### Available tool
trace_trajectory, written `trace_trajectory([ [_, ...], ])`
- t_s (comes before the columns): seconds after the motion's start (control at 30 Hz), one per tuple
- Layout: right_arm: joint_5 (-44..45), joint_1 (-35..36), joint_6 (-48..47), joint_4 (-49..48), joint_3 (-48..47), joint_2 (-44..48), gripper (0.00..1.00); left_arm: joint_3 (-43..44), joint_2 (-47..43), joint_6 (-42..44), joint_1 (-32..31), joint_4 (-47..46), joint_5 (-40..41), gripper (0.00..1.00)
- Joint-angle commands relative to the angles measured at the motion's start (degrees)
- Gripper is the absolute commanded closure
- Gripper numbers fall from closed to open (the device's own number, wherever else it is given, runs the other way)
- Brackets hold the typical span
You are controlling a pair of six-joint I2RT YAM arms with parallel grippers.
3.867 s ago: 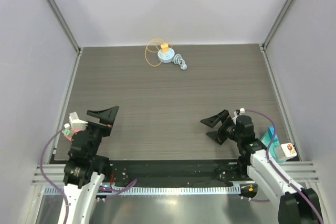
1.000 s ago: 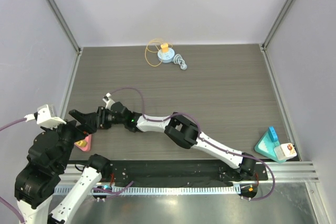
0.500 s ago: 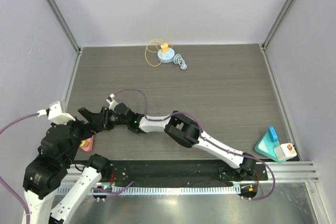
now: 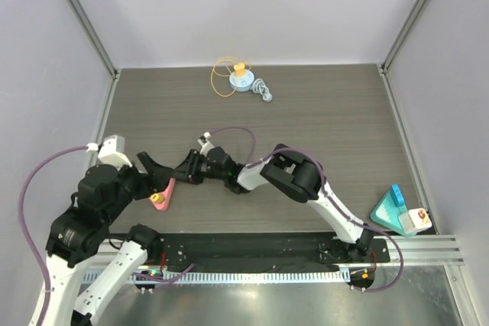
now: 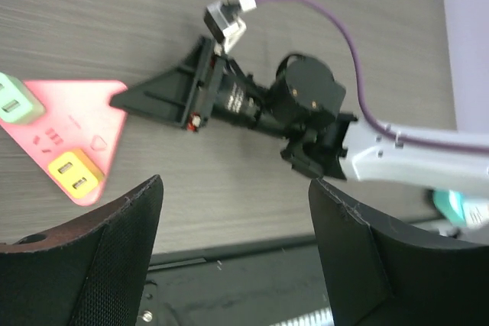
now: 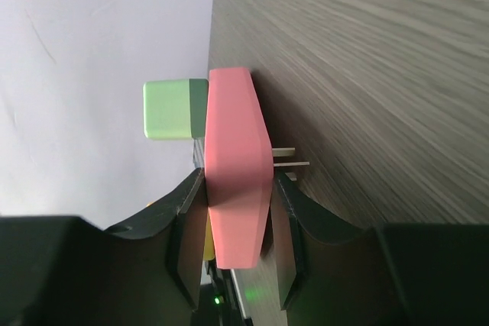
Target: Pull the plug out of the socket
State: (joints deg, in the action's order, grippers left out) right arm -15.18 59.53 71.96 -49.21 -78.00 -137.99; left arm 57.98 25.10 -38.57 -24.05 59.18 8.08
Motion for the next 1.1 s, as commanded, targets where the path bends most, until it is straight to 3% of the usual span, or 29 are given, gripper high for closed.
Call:
trace_trajectory([
  [0.0,3.9,-1.3,-1.5,-8.2,8.2,7.3,0.99,-1.2,5.1,0.6,-0.2,-4.5,-15.7,0.22],
  [0.03,4.4,-1.6,-1.7,-8.9,10.4,9.8,0.99,-2.4,6.4,-0.6,-0.3,-6.3,-20.3,0.22],
  [0.13,6.7,-3.0,-2.6,-11.5,18.9,13.4,0.99,-5.6,9.7,-3.0,-0.3,-10.7,-24.4,0.23],
  [0.37,12.0,-5.4,-4.1,-21.4,36.7,20.9,0.99,-12.4,14.3,-3.5,-0.7,-15.4,-26.9,0.3],
  [0.57,16.3,-5.5,-6.0,-24.8,45.5,23.6,0.99,-14.1,19.9,-3.0,-7.5,-15.8,-13.8,0.32],
  [0.73,19.9,-5.6,-9.1,-21.3,48.2,27.5,0.99,-10.3,27.8,-6.3,-15.2,-11.5,0.8,0.28],
  [0.9,19.9,-5.6,-10.5,-19.4,48.2,28.7,0.99,-11.0,31.7,-9.5,-16.2,-13.2,0.5,0.2],
  [1.07,19.7,-5.6,-10.3,-20.1,49.0,28.6,0.96,-10.7,33.7,-10.4,-16.1,-13.5,1.7,0.21],
])
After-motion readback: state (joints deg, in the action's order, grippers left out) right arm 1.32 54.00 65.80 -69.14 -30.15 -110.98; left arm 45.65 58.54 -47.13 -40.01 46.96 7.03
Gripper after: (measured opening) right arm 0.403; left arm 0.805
